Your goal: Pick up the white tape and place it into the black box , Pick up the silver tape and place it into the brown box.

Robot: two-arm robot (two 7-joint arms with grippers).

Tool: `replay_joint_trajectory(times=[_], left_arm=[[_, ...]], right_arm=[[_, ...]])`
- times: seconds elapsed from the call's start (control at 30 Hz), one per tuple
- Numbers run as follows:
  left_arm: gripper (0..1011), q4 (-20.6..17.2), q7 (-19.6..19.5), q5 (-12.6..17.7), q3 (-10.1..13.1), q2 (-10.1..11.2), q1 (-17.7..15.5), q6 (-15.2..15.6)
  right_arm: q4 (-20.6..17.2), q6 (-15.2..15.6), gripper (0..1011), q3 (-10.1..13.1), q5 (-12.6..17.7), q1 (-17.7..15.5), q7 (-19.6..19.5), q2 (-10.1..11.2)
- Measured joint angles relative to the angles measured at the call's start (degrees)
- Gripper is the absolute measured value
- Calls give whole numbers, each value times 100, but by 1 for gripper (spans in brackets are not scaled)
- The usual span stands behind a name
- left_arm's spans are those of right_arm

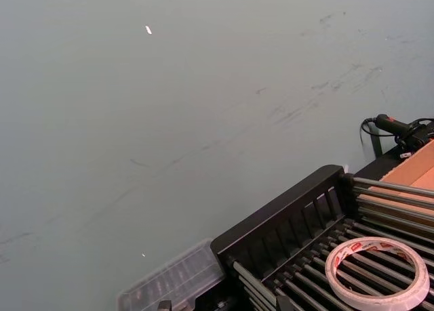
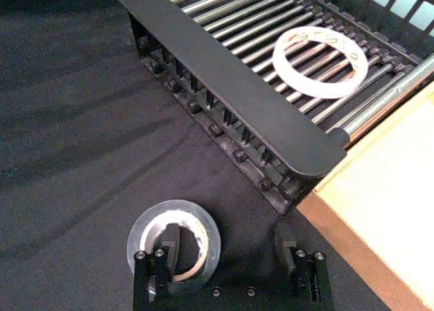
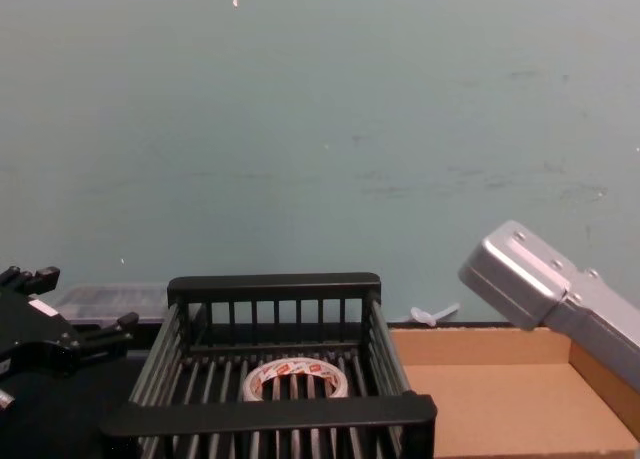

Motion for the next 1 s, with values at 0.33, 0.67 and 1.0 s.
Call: replay_joint_trajectory(times=[0.33, 0.67, 1.0], left_arm=[[1001, 0, 0, 0, 0, 0, 0, 0], [1001, 0, 0, 0, 0, 0, 0, 0], [1001, 0, 0, 0, 0, 0, 0, 0]], right_arm=[[-4, -4, 683, 0, 8, -4, 0, 5], [-4, -8, 359, 0, 14, -5, 0, 6], [-5, -10, 135, 1, 18, -5, 0, 6]])
